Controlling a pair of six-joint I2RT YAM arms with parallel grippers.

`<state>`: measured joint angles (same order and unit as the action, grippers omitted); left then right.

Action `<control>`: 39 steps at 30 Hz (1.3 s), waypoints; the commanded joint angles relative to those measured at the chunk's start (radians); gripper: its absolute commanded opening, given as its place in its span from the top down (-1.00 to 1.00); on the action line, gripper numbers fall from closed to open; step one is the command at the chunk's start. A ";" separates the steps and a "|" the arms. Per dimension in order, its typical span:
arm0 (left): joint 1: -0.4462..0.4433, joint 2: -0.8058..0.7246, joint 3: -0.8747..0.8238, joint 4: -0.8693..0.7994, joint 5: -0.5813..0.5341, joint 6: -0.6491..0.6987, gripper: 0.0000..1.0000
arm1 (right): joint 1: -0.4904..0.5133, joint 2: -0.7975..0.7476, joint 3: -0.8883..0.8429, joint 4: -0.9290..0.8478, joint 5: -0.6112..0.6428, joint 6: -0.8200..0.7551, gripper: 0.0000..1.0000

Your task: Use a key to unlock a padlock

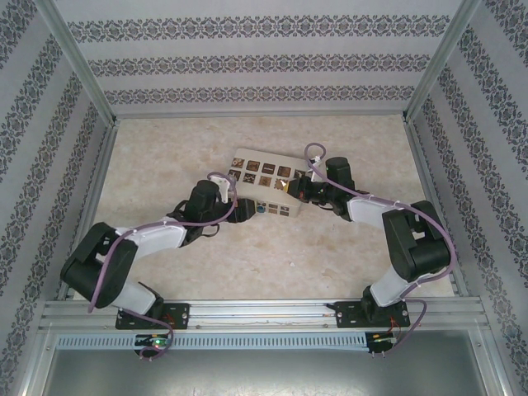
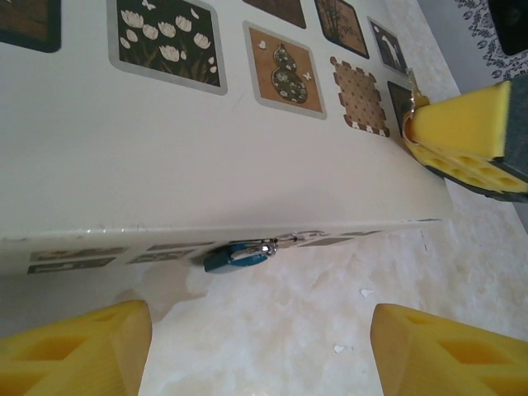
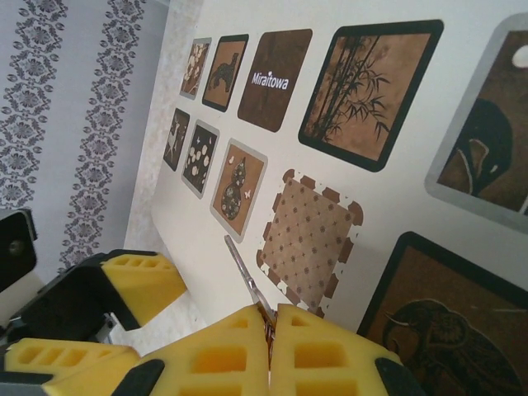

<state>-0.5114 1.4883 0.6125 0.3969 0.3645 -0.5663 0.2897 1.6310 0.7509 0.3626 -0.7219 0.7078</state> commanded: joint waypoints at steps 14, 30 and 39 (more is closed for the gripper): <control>-0.011 0.133 0.019 0.117 0.036 -0.013 -0.29 | 0.066 0.052 -0.051 0.029 0.015 0.021 1.00; -0.010 0.237 -0.006 0.293 0.015 0.008 -0.24 | 0.074 0.035 -0.050 0.010 0.039 0.022 1.00; -0.011 0.298 0.025 0.313 0.045 -0.001 -0.09 | 0.080 0.033 -0.051 0.006 0.049 0.019 1.00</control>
<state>-0.5114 1.7649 0.6132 0.6533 0.3885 -0.5770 0.3496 1.6497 0.7303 0.4530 -0.7055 0.7303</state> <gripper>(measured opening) 0.553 0.060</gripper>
